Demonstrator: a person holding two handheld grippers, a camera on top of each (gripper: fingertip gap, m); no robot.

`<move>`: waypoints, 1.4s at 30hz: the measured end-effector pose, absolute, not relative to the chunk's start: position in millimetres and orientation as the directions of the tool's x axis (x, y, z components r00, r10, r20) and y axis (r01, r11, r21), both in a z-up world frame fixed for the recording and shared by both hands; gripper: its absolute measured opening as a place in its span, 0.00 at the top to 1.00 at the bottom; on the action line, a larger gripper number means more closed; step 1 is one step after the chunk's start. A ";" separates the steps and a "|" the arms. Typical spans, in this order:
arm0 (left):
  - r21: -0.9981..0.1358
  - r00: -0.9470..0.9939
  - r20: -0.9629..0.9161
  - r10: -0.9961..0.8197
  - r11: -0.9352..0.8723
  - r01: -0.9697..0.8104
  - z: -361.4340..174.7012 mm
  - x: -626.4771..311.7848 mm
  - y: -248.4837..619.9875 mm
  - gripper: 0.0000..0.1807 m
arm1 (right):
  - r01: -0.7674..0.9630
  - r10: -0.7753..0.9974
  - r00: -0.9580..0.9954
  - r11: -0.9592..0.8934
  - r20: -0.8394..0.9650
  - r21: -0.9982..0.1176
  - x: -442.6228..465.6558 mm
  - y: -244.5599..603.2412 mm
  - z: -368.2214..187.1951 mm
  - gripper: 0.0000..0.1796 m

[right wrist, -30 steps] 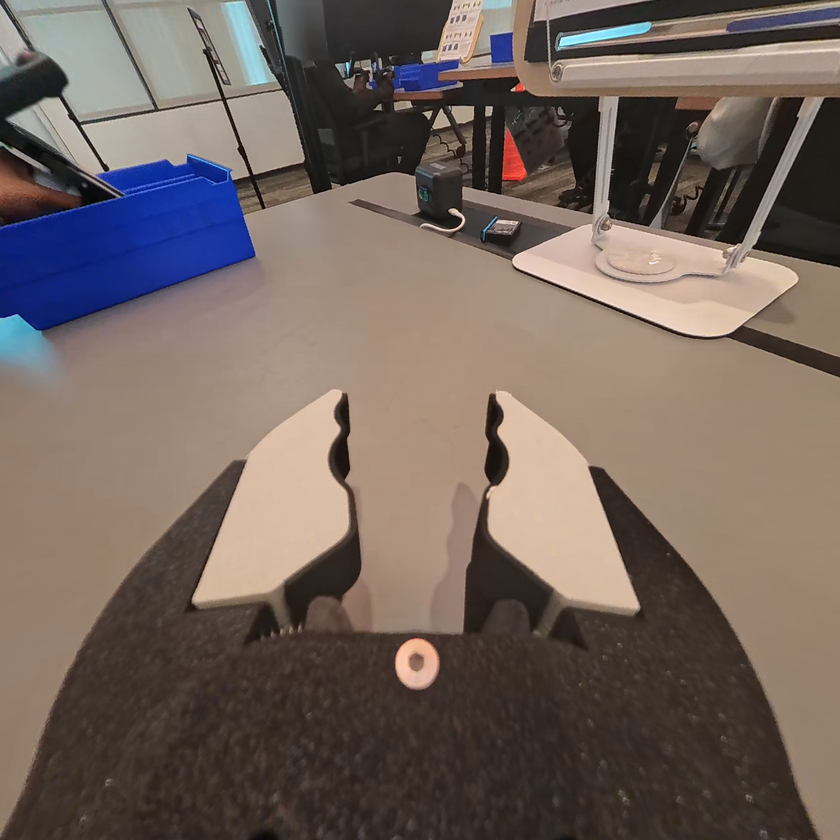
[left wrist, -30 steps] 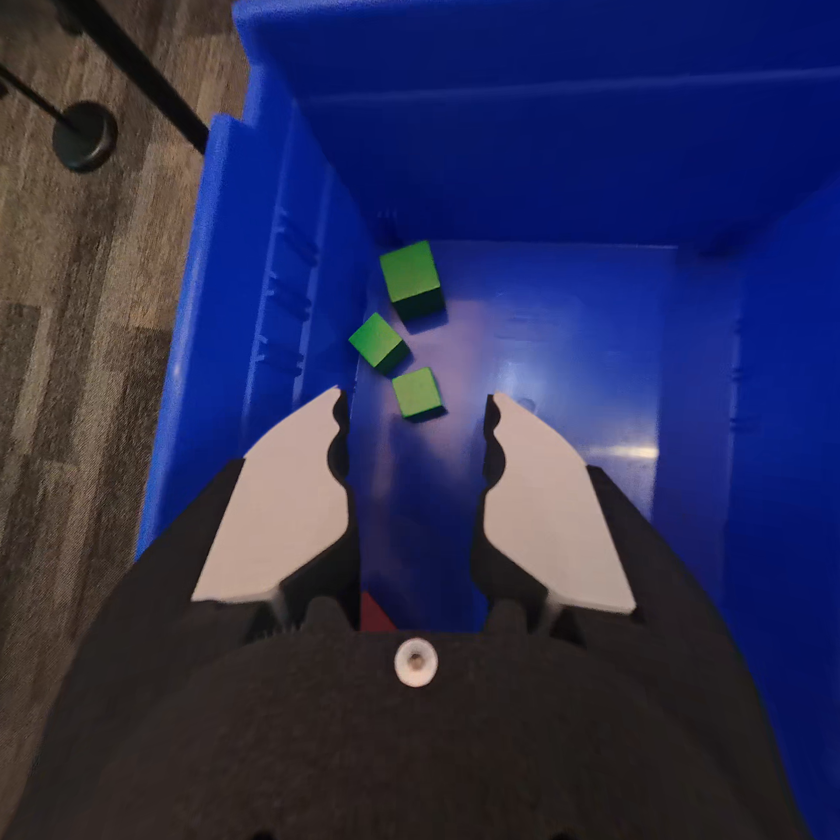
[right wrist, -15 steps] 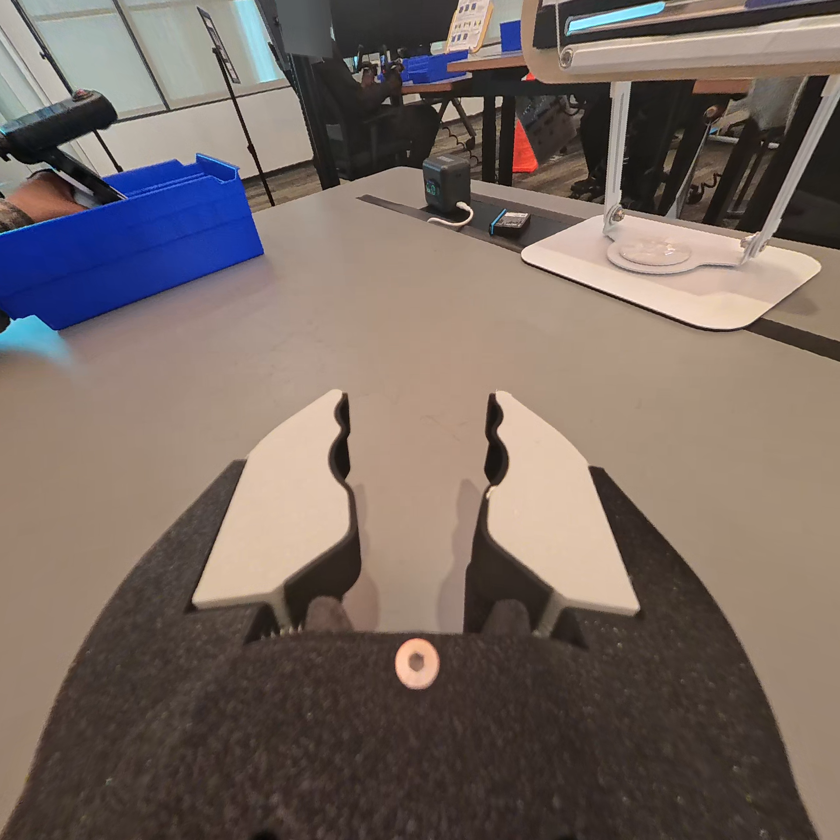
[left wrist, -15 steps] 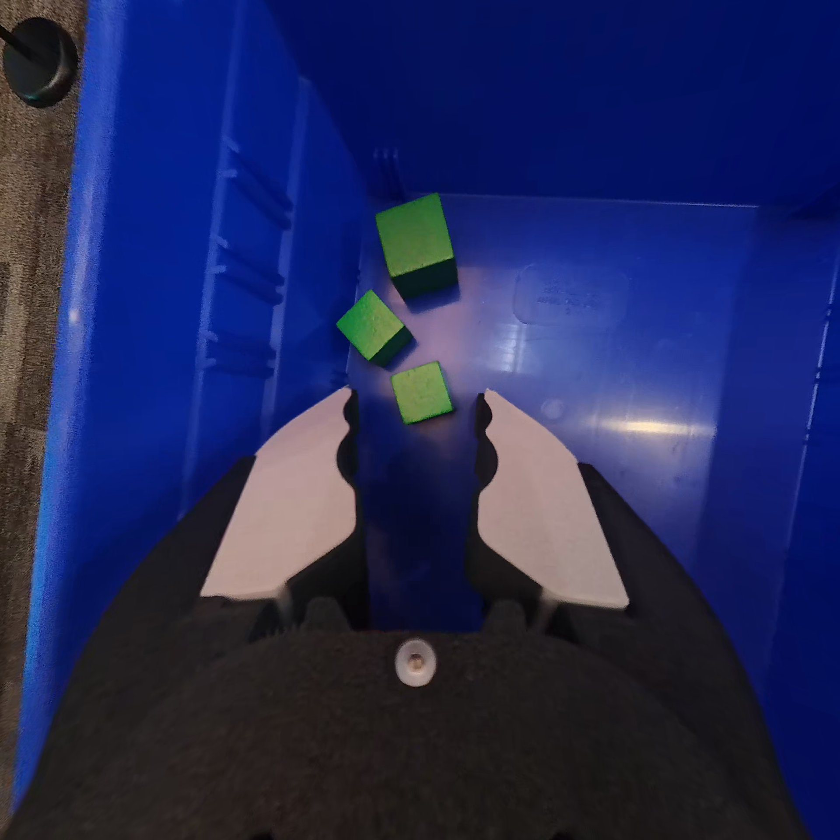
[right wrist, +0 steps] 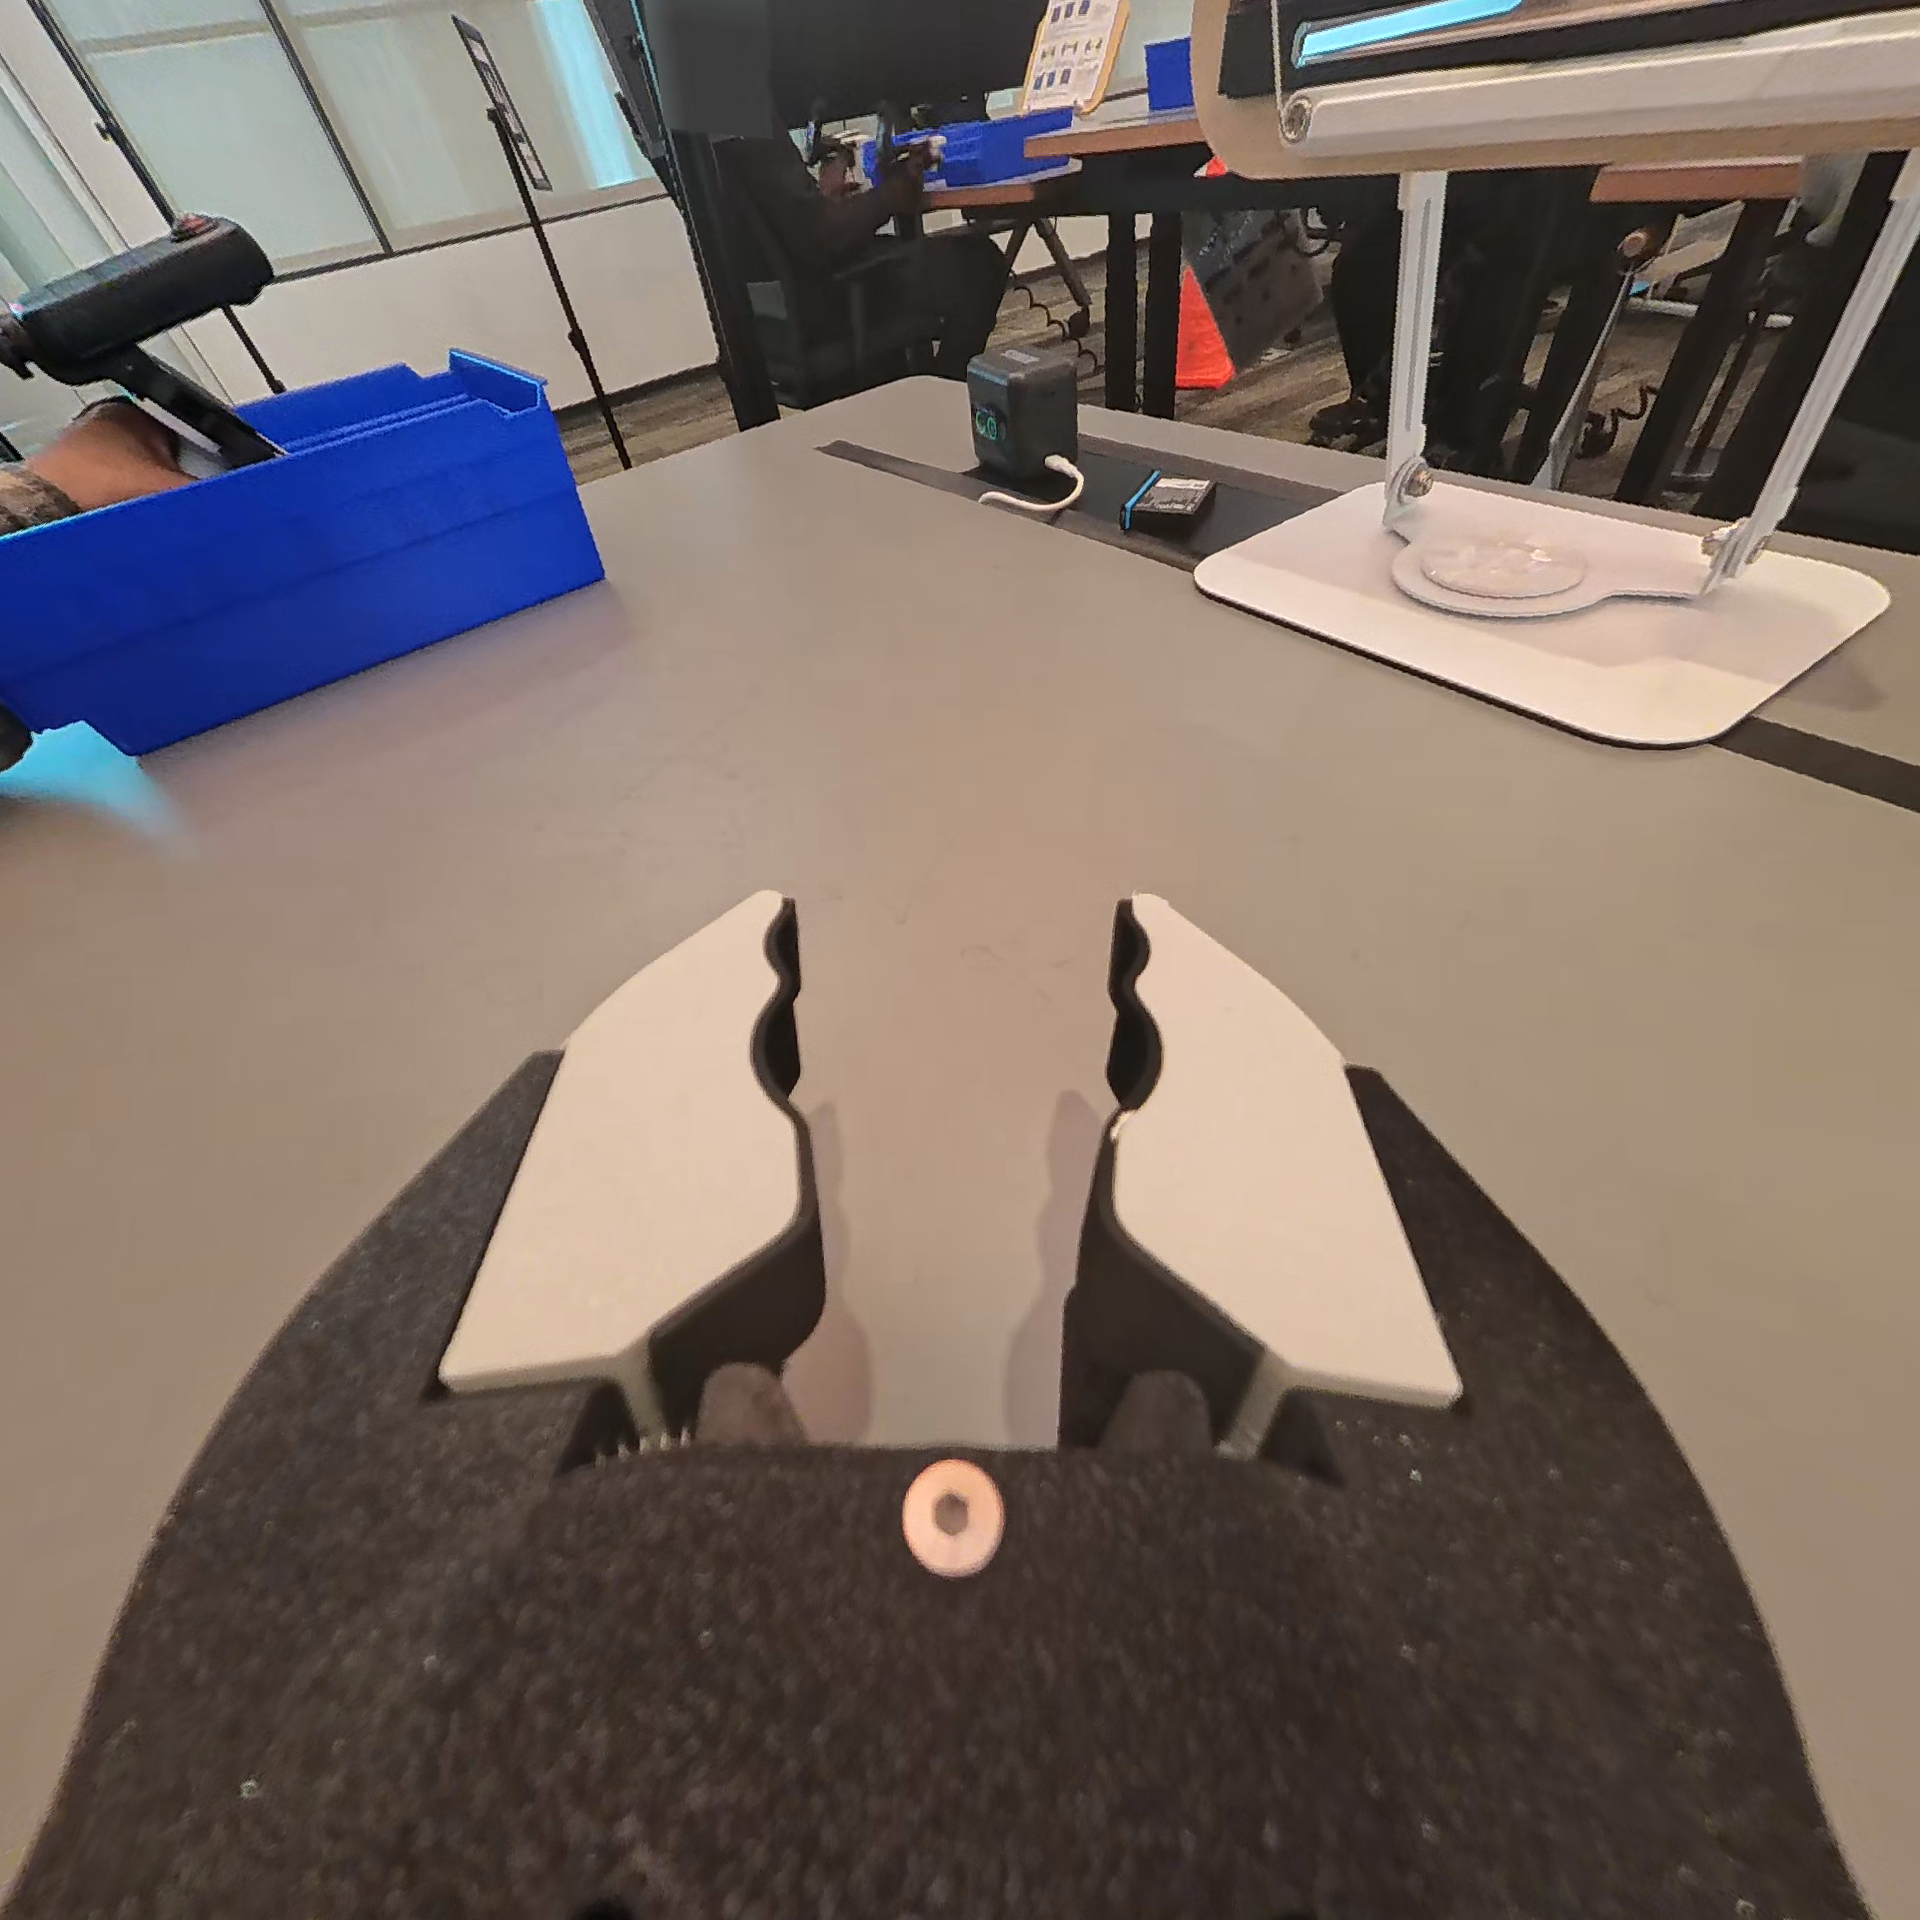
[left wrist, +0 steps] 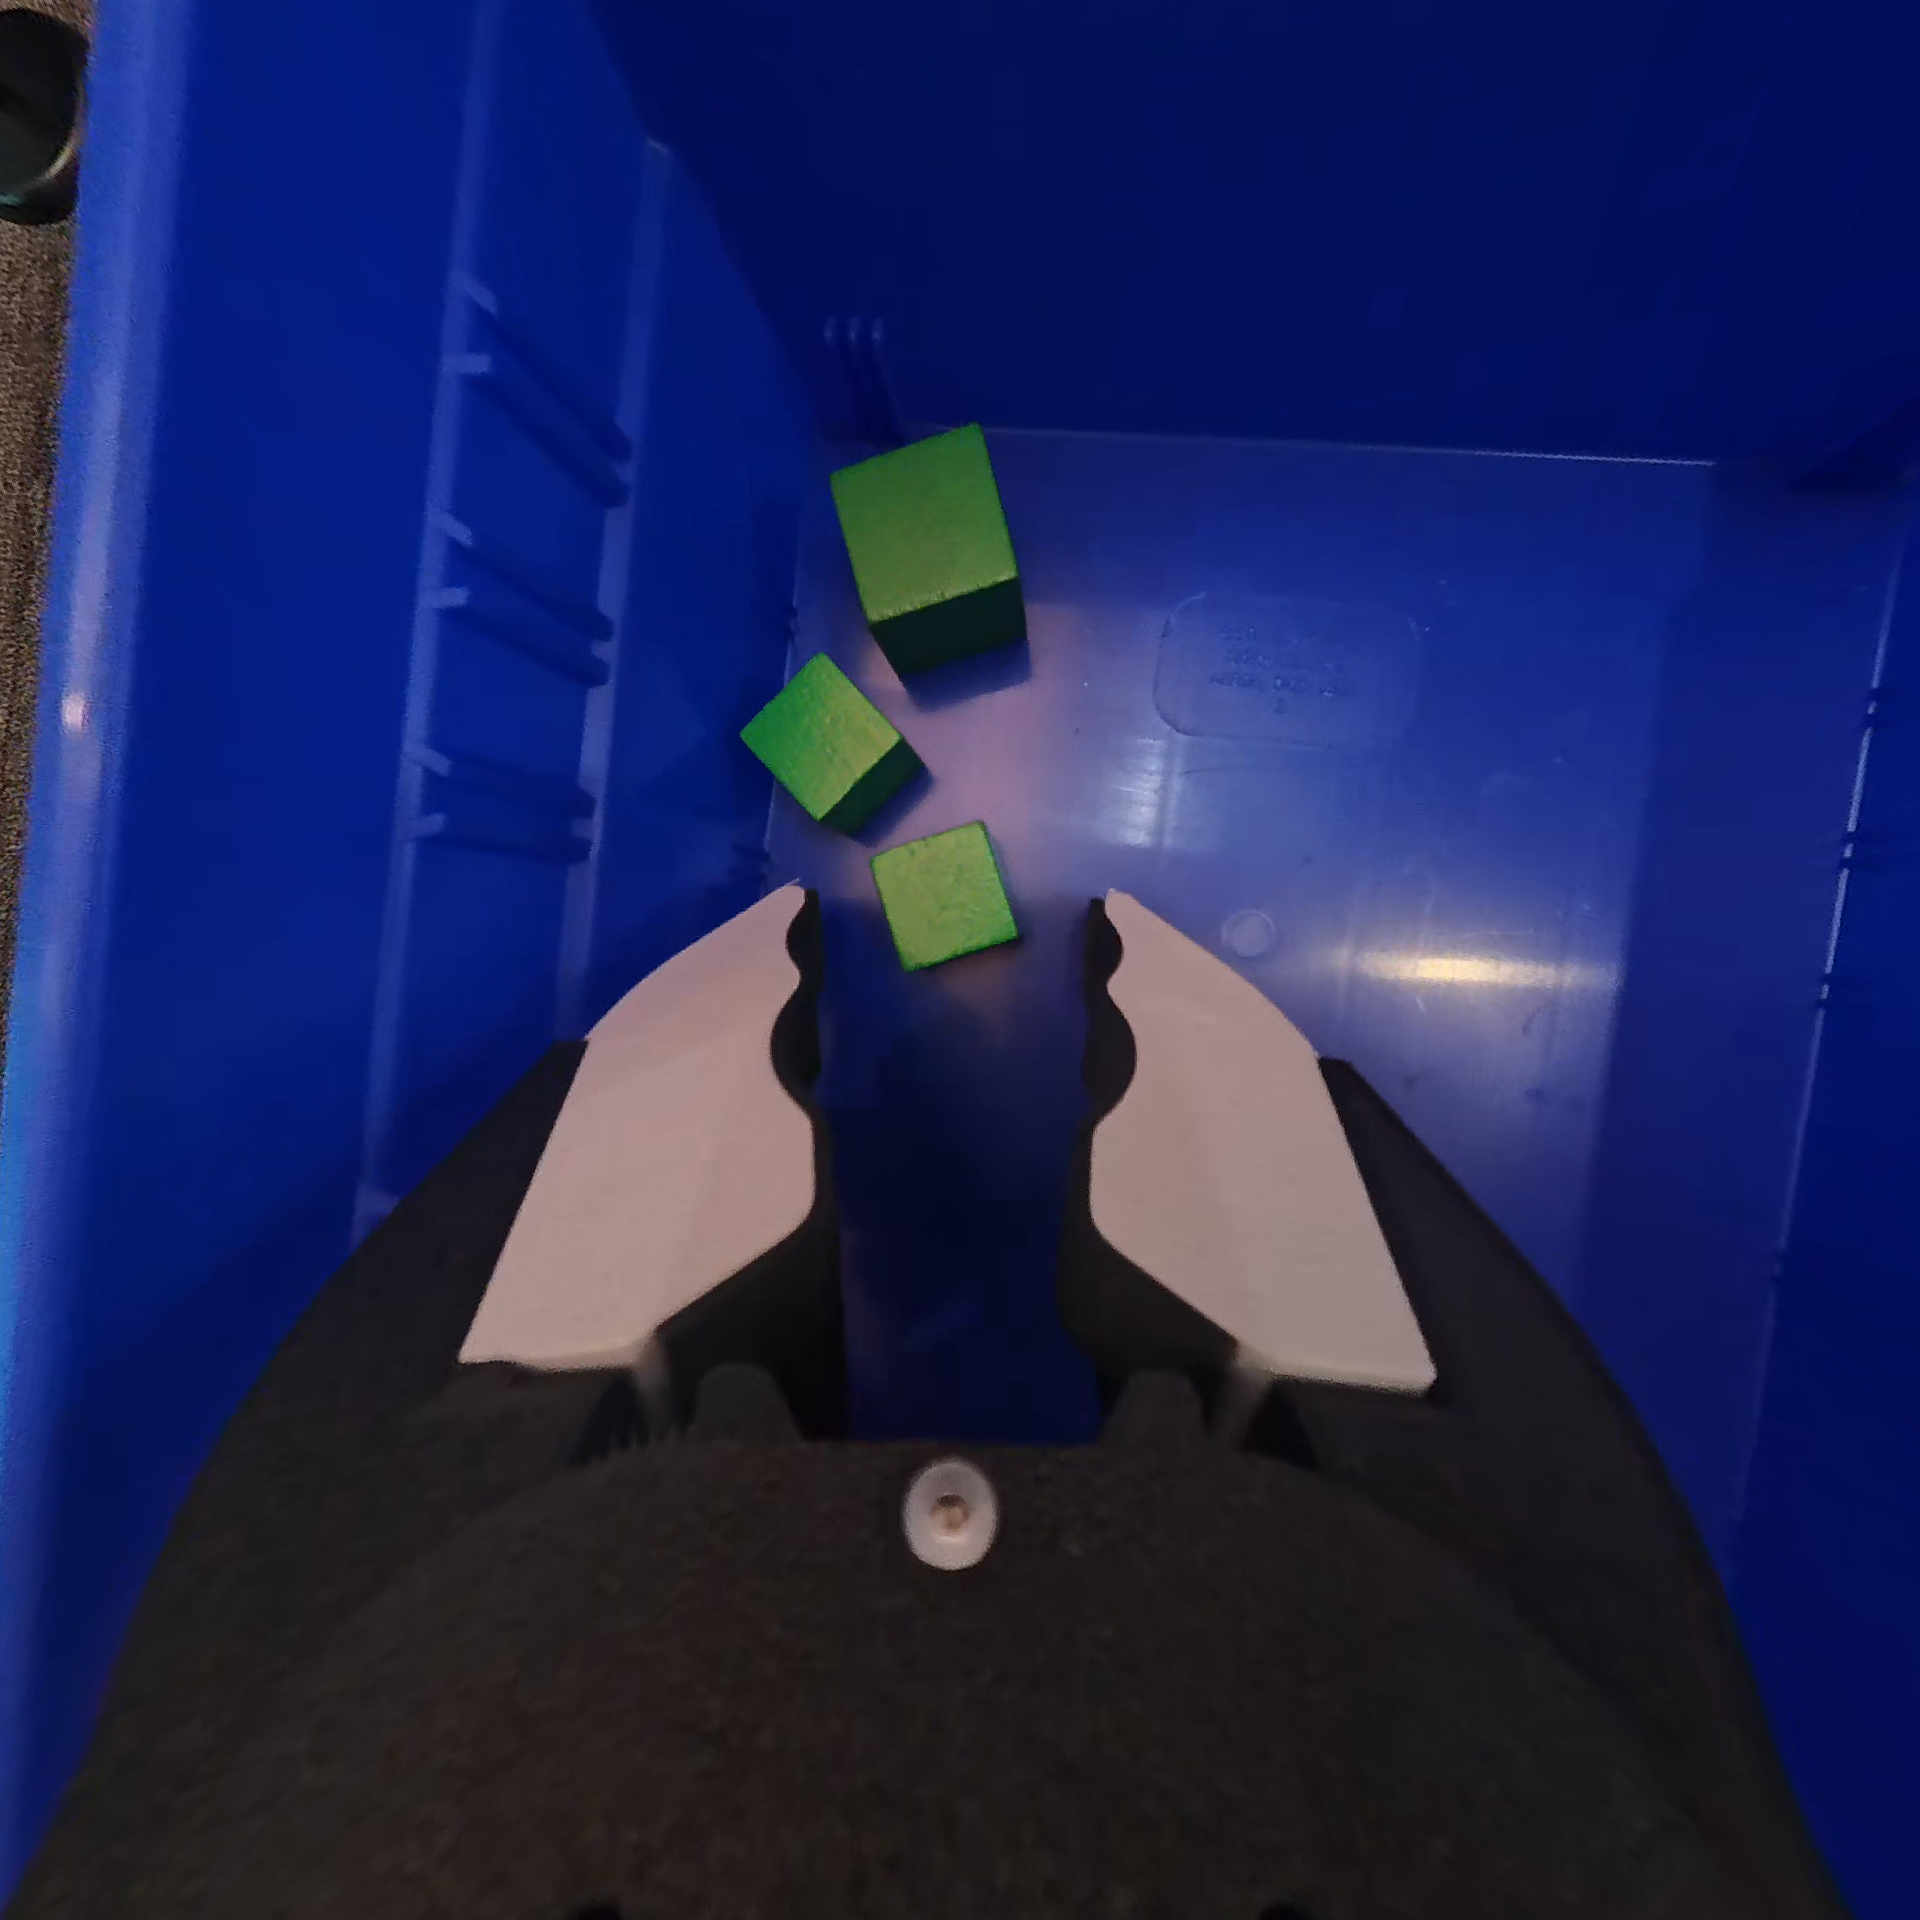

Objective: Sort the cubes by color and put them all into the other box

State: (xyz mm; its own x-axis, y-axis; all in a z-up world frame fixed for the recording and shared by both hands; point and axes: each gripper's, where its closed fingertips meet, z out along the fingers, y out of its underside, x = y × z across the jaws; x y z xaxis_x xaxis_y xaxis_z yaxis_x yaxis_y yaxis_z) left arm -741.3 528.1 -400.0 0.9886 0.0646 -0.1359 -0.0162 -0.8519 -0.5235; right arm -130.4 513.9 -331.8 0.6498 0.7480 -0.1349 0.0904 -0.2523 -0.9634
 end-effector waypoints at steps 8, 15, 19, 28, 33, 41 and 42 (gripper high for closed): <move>-0.527 0.989 -0.132 0.061 -0.850 -0.018 -398.9 -739.8 529.2 0.73 | 0.088 0.749 0.649 -0.251 -0.136 -0.964 -130.2 513.7 -331.1 0.68; -0.532 0.990 -0.129 0.060 -0.847 -0.018 -396.9 -739.0 530.0 0.73 | 0.086 0.750 0.647 -0.254 -0.139 -0.963 -130.2 513.5 -331.0 0.69; -0.532 0.990 -0.128 0.059 -0.846 -0.018 -396.7 -739.0 529.4 0.73 | 0.087 0.751 0.646 -0.254 -0.140 -0.963 -130.6 513.1 -331.0 0.69; -0.539 0.991 -0.123 0.049 -0.842 -0.025 -393.3 -736.8 529.2 0.72 | 0.088 0.751 0.645 -0.254 -0.139 -0.963 -131.0 513.1 -331.3 0.69; -0.583 0.996 -0.082 0.029 -0.812 -0.024 -375.4 -728.1 528.7 0.70 | 0.092 0.751 0.645 -0.261 -0.142 -0.961 -131.5 513.6 -333.5 0.69; -0.716 0.998 -0.055 -0.020 -0.696 -0.054 -296.3 -706.4 521.9 0.69 | 0.094 0.755 0.641 -0.256 -0.139 -0.962 -133.0 512.2 -331.8 0.69; -0.728 0.997 -0.071 -0.032 -0.682 -0.073 -286.1 -701.5 521.2 0.69 | 0.094 0.756 0.640 -0.254 -0.137 -0.963 -133.4 511.8 -331.2 0.69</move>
State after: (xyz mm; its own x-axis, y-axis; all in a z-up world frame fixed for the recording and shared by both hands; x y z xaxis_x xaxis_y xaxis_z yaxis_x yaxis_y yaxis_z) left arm -701.5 521.2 -286.1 0.9970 -0.0318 -0.0706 -0.0733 -0.6821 -0.7276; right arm -133.4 511.8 -331.2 0.6397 0.7564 -0.1369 0.0942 -0.2539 -0.9626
